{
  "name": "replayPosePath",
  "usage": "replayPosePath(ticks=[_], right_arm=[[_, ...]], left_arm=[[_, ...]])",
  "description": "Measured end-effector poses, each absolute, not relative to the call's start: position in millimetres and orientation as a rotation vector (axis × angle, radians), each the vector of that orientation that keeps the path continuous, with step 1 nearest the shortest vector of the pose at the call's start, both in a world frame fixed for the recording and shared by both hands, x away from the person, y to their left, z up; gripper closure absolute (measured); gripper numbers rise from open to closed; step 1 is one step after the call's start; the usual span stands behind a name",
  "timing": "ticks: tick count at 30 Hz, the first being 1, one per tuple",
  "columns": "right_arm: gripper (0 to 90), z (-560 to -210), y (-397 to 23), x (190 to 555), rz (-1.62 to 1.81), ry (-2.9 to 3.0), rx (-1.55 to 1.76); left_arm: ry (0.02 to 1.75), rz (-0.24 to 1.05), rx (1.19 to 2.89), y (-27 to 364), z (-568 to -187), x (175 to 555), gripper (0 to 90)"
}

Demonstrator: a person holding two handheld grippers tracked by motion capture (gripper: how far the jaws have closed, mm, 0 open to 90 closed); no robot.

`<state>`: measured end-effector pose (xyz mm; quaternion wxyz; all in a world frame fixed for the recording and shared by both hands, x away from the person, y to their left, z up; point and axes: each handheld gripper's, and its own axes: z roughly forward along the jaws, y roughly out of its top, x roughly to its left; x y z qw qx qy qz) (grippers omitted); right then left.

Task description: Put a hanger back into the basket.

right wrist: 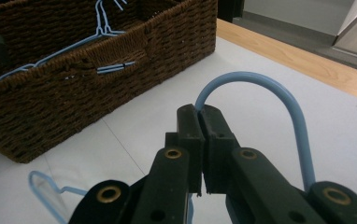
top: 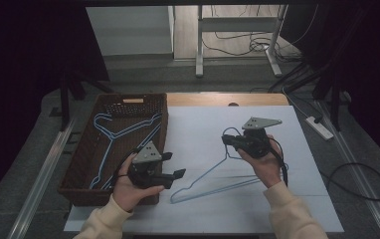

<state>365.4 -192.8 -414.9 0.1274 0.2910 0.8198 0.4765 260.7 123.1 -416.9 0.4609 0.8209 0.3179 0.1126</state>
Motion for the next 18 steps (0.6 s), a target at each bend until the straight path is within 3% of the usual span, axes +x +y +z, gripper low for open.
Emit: replayPosePath(ticks=[18], right_arm=[[88.0, -393, -209, 357, 1.476, 2.327, 0.79]], left_arm=[[0.729, 0.127, 2.128, 75, -416, 299, 29.8]])
